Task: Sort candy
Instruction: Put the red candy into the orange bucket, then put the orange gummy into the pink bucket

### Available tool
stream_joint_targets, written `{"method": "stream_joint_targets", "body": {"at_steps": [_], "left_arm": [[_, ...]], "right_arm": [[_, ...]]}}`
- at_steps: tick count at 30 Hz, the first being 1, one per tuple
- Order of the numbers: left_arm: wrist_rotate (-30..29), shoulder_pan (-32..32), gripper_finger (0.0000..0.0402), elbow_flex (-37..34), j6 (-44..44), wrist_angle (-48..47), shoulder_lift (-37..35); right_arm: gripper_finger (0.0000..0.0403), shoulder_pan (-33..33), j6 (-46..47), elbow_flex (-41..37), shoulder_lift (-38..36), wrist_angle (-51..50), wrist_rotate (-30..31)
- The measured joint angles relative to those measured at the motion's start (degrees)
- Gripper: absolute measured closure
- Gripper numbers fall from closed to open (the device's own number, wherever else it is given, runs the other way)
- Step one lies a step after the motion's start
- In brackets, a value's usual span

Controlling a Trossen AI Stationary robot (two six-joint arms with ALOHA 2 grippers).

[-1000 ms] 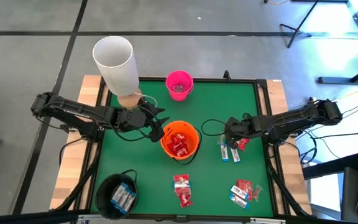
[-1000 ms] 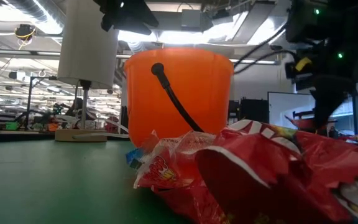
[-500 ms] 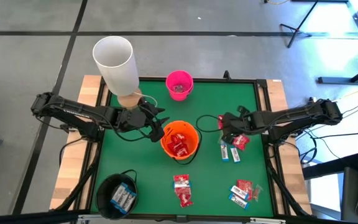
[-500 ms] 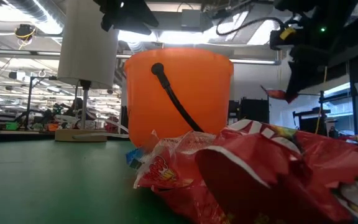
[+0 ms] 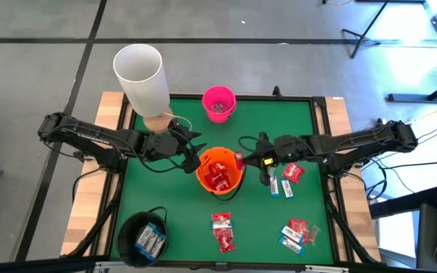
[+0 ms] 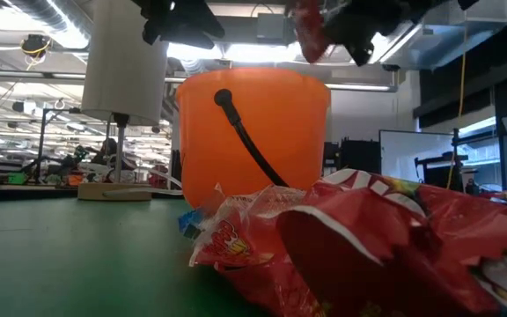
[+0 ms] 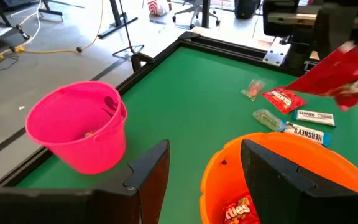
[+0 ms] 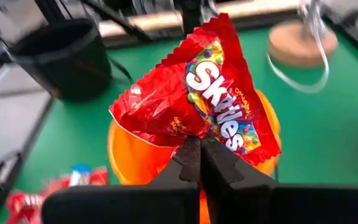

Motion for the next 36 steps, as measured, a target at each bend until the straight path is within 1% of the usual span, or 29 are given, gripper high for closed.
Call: {"method": "stream_joint_targets", "body": {"at_steps": [4,8,14,18,20,23,29,31,33,36], "left_arm": [[-0.02,0.0,0.0214,0.0,0.0,0.08,0.0],[0.0,0.0,0.0214,0.0,0.0,0.35,0.0],[0.0,0.0,0.0214,0.0,0.0,0.31,0.0],[-0.01,0.0,0.0214,0.0,0.0,0.31,0.0],[-0.02,0.0,0.0214,0.0,0.0,0.31,0.0],[0.0,0.0,0.0214,0.0,0.0,0.31,0.0],[-0.02,0.0,0.0214,0.0,0.0,0.28,0.0],[0.0,0.0,0.0214,0.0,0.0,0.26,0.0],[0.0,0.0,0.0214,0.0,0.0,0.09,0.0],[0.0,0.0,0.0214,0.0,0.0,-0.02,0.0]], "right_arm": [[0.0402,0.0,0.0,0.02,2.69,5.73,-1.5],[0.0402,-0.02,-0.01,0.02,6.4,8.81,-3.52],[0.0402,-0.04,-0.01,0.02,9.8,8.99,-3.55],[0.0402,-0.04,-0.01,0.02,10.01,8.95,-3.37],[0.0398,-0.02,-0.02,0.02,9.92,8.97,-2.33],[0.0377,-0.04,-0.03,0.02,9.8,8.94,-1.31],[0.0306,-0.04,-0.46,0.02,9.72,8.84,-0.84],[0.0285,-0.04,-1.53,0.02,9.09,7.38,-0.77],[0.0271,-0.02,-1.69,0.61,7.92,3.62,0.95],[0.0264,-0.02,-1.69,2.35,5.03,-6.6,7.24]]}}
